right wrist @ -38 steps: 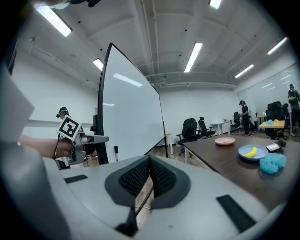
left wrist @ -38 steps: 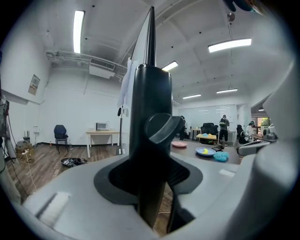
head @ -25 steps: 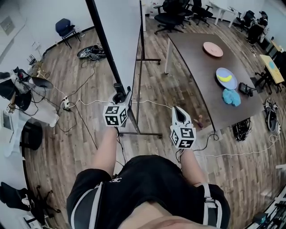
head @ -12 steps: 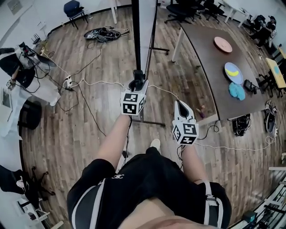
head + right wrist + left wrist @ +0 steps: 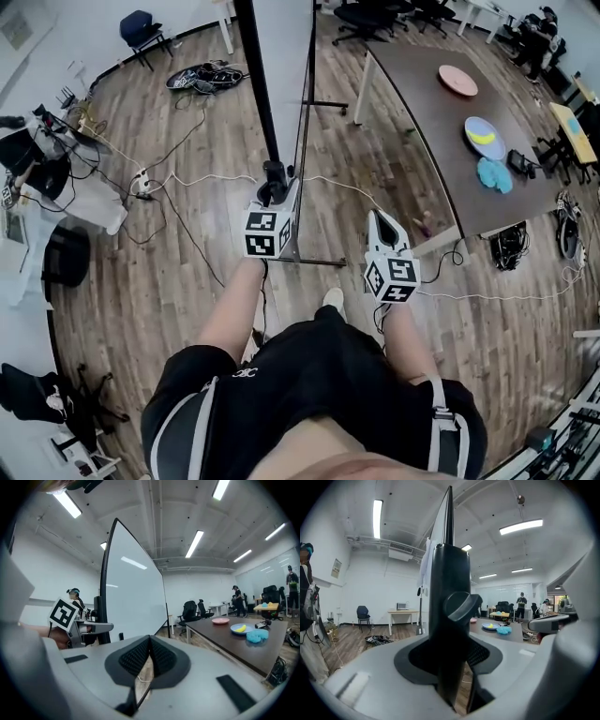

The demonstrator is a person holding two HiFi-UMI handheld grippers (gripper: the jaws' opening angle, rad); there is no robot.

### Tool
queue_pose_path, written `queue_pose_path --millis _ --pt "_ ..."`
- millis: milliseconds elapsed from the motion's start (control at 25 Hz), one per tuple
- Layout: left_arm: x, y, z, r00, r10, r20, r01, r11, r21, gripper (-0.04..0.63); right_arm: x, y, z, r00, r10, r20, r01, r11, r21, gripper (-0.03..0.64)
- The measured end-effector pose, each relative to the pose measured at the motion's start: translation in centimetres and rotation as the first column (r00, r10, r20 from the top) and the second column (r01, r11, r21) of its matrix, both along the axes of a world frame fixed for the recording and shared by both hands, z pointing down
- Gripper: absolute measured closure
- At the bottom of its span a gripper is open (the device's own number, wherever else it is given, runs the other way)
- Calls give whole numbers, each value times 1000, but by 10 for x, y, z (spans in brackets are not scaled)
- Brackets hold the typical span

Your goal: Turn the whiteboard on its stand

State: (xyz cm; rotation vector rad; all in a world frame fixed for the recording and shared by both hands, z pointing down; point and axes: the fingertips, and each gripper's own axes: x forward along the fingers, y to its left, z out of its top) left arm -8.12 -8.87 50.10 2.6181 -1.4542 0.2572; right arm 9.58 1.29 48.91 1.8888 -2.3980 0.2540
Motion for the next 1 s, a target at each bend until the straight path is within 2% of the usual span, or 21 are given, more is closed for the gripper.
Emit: queue_pose_path --millis 200,600,1000 --pt "-8 13 -1 1000 3 0 -3 1000 13 422 -22 -2 1 999 -52 -13 51 999 -6 609" --pt "-24 32 -1 1000 10 1 -10 999 37 422 -48 4 -11 996 -82 -41 83 996 18 609" --pt "-38 50 0 996 -33 -86 33 999 -2 400 -57 32 -22 995 -85 -58 88 995 40 609"
